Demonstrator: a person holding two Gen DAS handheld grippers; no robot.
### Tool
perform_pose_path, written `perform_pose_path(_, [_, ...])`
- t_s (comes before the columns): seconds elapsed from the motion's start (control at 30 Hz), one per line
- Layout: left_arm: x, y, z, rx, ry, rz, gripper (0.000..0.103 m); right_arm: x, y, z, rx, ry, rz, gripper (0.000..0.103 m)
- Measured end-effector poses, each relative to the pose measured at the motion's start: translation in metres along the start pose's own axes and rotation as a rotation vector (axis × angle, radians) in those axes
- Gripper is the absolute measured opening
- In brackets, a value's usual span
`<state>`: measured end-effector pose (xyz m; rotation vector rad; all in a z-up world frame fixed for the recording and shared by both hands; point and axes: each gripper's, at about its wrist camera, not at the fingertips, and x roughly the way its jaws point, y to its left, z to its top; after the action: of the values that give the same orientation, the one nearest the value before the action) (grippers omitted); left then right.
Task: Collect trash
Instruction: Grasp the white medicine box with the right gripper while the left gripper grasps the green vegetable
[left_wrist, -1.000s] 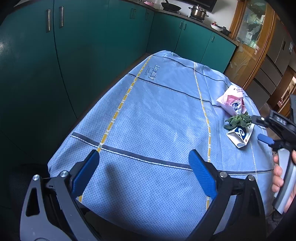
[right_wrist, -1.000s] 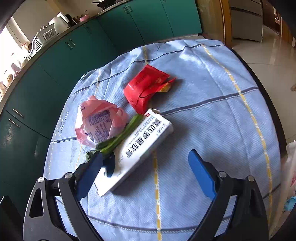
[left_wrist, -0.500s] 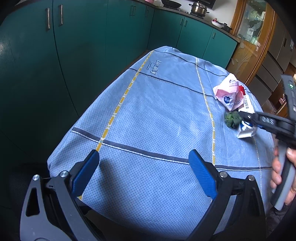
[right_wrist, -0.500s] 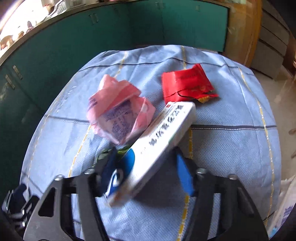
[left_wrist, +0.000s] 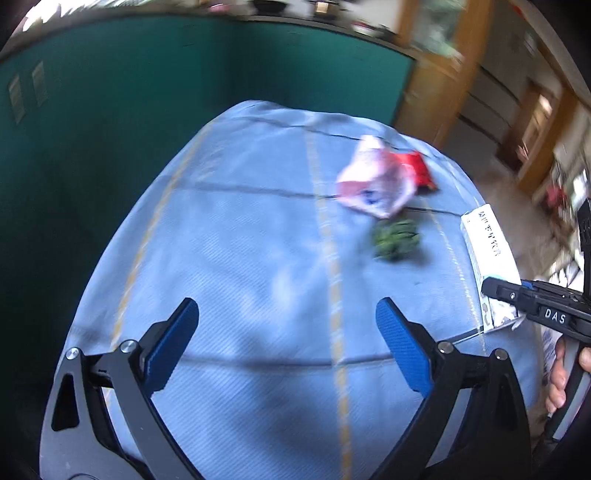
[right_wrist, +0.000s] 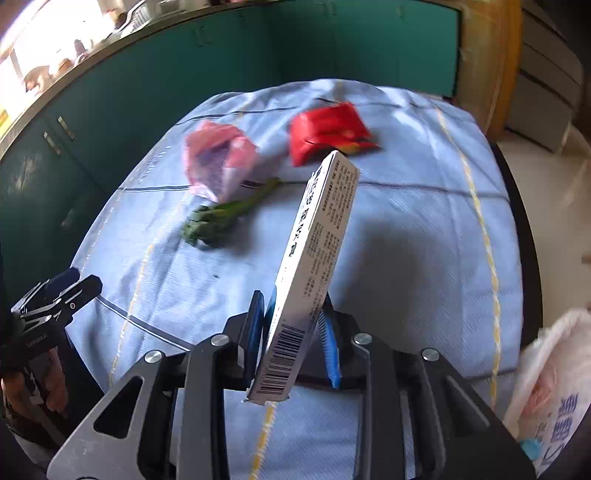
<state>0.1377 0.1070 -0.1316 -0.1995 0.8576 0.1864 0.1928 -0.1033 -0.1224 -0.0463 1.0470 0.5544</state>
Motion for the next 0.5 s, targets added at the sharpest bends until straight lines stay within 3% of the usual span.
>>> perform_pose_path(0.07, [0.006,-0.025,0.012,0.070,-0.023,-0.031,0.096,0.000,-0.016,-0.007,0.056,0.002,-0.022,0.033])
perform_pose_path(0.13, [0.017,-0.050,0.022,0.146,-0.010,-0.085,0.096,0.000,-0.027,-0.012,0.095,-0.004,-0.068,0.044])
perform_pose_path(0.2, [0.034,-0.068,0.030,0.193,0.029,-0.130,0.091,0.001,-0.033,-0.012,0.110,-0.015,-0.119,0.068])
perform_pose_path(0.27, [0.051,-0.079,0.037,0.212,0.073,-0.131,0.056,0.000,-0.035,-0.013,0.103,-0.031,-0.181,0.077])
perform_pose_path(0.4, [0.075,-0.087,0.044,0.205,0.134,-0.165,0.038,0.000,-0.031,-0.012,0.069,-0.043,-0.190,0.079])
perform_pose_path(0.43, [0.078,-0.088,0.044,0.210,0.138,-0.153,0.025,0.002,-0.030,-0.011,0.059,-0.044,-0.189,0.079])
perform_pose_path(0.5, [0.077,-0.086,0.043,0.204,0.135,-0.173,0.020,0.005,-0.028,-0.008,0.044,-0.049,-0.199,0.079])
